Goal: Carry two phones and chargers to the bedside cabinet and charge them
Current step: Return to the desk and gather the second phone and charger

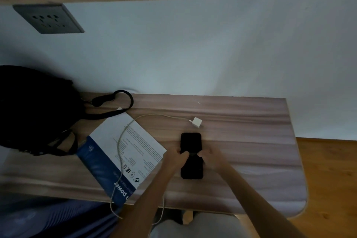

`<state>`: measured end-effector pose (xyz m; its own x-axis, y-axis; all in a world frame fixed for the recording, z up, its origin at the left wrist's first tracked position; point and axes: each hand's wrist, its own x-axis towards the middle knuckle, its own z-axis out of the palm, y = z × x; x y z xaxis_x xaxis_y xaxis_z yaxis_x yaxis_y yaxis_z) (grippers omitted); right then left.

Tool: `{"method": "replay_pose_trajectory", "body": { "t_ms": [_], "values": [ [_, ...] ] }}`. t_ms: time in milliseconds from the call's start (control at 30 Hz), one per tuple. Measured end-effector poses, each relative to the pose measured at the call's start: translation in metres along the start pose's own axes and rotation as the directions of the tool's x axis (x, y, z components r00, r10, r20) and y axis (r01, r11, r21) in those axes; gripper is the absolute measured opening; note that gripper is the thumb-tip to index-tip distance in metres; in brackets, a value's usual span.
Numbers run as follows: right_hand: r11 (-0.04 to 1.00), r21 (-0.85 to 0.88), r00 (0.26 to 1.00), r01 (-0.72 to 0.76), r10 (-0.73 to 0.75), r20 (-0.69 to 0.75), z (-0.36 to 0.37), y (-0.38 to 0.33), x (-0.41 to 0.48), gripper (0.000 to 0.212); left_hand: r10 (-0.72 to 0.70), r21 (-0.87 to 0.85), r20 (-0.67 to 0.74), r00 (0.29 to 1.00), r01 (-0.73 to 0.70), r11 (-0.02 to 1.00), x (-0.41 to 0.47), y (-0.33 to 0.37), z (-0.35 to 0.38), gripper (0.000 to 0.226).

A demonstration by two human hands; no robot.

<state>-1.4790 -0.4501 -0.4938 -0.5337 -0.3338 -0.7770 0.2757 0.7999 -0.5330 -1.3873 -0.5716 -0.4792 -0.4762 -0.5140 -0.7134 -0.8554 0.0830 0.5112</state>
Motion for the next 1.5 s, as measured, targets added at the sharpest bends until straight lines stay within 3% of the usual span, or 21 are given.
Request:
{"method": "replay_pose_trajectory", "body": {
  "t_ms": [100, 167, 267, 333, 433, 500, 600, 733, 867, 967, 1067, 1167, 1267, 1367, 1500],
  "values": [
    [0.996, -0.09, 0.999, 0.026, -0.028, -0.023, -0.006, -0.01, 0.007, 0.032, -0.022, -0.035, -0.014, 1.0, 0.021, 0.999, 0.001, 0.0, -0.002, 0.021],
    [0.977, -0.191, 0.981, 0.098, -0.126, -0.144, -0.01, -0.027, 0.013, 0.016, -0.044, -0.103, -0.028, 0.999, 0.041, 0.994, 0.0, 0.0, -0.006, 0.019],
    [0.955, -0.224, 0.936, 0.193, -0.248, -0.25, -0.01, -0.057, 0.025, 0.034, -0.034, -0.146, -0.065, 0.997, 0.024, 0.989, -0.005, -0.007, -0.014, 0.025],
    [0.928, -0.317, 0.928, 0.196, -0.28, -0.245, -0.007, -0.071, 0.032, 0.042, -0.037, -0.097, -0.125, 0.991, 0.025, 0.995, -0.01, -0.018, -0.016, 0.033],
    [0.882, -0.436, 0.931, 0.178, -0.295, -0.216, -0.003, -0.083, 0.045, 0.04, -0.096, 0.04, -0.218, 0.971, 0.108, 0.993, -0.022, -0.035, -0.013, 0.014],
    [0.863, -0.477, 0.931, 0.167, -0.297, -0.212, -0.001, -0.084, 0.051, 0.036, -0.136, 0.165, -0.244, 0.96, 0.179, 0.97, -0.026, -0.052, -0.007, 0.041],
    [0.811, -0.56, 0.924, 0.167, -0.326, -0.197, 0.001, -0.079, 0.056, 0.032, -0.177, 0.258, -0.31, 0.934, 0.262, 0.93, -0.035, -0.072, 0.0, 0.043],
    [0.812, -0.55, 0.92, 0.196, -0.346, -0.183, -0.001, -0.072, 0.065, 0.032, -0.252, 0.129, -0.381, 0.89, 0.32, 0.938, -0.039, -0.086, 0.003, 0.036],
    [0.82, -0.472, 0.895, 0.323, -0.427, -0.129, -0.001, -0.065, 0.067, 0.025, -0.216, 0.112, -0.371, 0.903, 0.275, 0.955, -0.035, -0.089, 0.002, 0.02],
    [0.817, -0.391, 0.878, 0.422, -0.476, -0.046, 0.005, -0.069, 0.053, 0.024, -0.205, -0.161, -0.376, 0.904, 0.154, 0.975, -0.029, -0.077, -0.008, 0.021],
    [0.81, -0.293, 0.862, 0.507, -0.473, 0.183, 0.012, -0.076, 0.026, 0.018, -0.281, -0.564, -0.38, 0.881, 0.02, 0.825, -0.026, -0.048, -0.03, 0.032],
    [0.826, -0.064, 0.774, 0.56, -0.494, 0.396, 0.021, -0.081, -0.005, 0.009, -0.27, -0.821, -0.297, 0.916, -0.101, 0.561, -0.024, -0.023, -0.053, 0.007],
    [0.902, 0.163, 0.784, 0.4, -0.428, 0.45, 0.03, -0.084, -0.028, 0.022, -0.236, -0.879, -0.301, 0.924, -0.173, 0.444, -0.025, -0.006, -0.078, 0.017],
    [0.888, 0.336, 0.764, 0.314, -0.446, 0.467, 0.034, -0.094, -0.041, 0.02, -0.204, -0.907, -0.306, 0.93, -0.22, 0.358, -0.026, 0.004, -0.097, 0.019],
    [0.843, 0.383, 0.738, 0.377, -0.524, 0.426, 0.029, -0.11, -0.048, 0.021, -0.055, -0.981, -0.076, 0.996, -0.065, 0.183, -0.031, 0.009, -0.114, 0.041]
  ]
}}
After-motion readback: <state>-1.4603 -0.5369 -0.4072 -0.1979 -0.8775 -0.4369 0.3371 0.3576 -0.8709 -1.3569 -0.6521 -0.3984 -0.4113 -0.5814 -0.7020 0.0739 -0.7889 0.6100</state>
